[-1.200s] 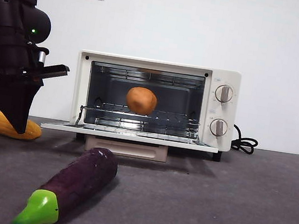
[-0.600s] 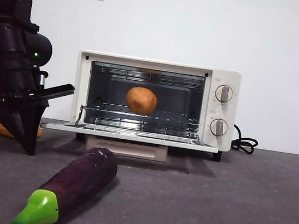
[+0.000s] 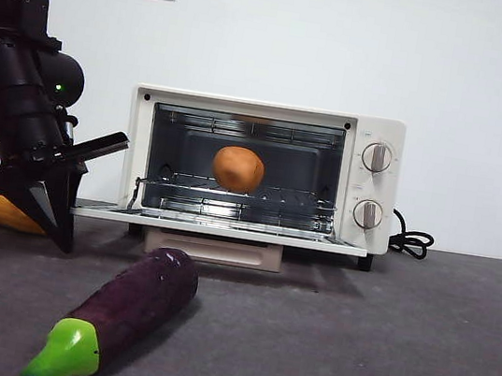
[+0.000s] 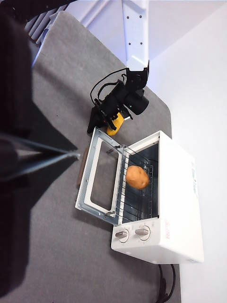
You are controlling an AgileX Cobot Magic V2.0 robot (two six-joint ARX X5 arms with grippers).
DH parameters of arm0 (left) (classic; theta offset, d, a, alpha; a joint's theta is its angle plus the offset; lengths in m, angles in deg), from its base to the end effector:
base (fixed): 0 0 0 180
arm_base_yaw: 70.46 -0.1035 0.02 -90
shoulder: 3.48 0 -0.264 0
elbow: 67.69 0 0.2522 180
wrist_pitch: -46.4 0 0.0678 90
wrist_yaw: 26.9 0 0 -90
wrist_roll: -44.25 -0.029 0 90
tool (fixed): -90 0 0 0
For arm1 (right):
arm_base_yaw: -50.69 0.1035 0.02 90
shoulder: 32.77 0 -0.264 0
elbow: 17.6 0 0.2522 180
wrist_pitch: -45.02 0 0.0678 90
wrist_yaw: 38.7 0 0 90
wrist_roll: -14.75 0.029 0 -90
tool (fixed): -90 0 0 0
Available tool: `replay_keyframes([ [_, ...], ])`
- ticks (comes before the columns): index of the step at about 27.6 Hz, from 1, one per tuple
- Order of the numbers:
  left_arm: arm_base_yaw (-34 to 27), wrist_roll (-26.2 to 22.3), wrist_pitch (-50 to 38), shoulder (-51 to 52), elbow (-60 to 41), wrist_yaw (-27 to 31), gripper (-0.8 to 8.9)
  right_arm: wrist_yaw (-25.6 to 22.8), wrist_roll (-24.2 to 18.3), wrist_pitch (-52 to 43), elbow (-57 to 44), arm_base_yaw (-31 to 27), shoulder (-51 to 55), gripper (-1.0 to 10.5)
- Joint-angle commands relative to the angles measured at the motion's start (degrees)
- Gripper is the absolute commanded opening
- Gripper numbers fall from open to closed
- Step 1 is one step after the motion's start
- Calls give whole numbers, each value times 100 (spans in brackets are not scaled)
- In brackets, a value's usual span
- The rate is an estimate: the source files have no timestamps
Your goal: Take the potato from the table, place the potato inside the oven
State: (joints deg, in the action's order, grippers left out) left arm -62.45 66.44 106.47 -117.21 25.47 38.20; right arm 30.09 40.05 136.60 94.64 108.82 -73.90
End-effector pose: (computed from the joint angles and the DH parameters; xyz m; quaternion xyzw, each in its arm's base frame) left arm 0.3723 -0.0647 0.1637 -0.2340 0.6696 -0.0888 0.6993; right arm 0.0045 -0.0126 0.4826 0.0937 0.2017 0.2741 0.9356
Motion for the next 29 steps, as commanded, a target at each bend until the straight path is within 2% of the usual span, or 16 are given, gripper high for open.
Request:
replay_keyframes([
  [1,9,35,-31,-31,-35,-168,-7,-31,26,118,-37,4,11,-7],
  [6,4,35,-151,26,-33,-603,-7,-28,28,118,-37,4,11,-7],
  [21,-85,33,-483,1113,-24,-682,-7,-31,20,118,-37,4,11,-3],
  [29,-188,42,-533,1276,-24,-704,-7,-26,17,118,-37,4,11,-3],
])
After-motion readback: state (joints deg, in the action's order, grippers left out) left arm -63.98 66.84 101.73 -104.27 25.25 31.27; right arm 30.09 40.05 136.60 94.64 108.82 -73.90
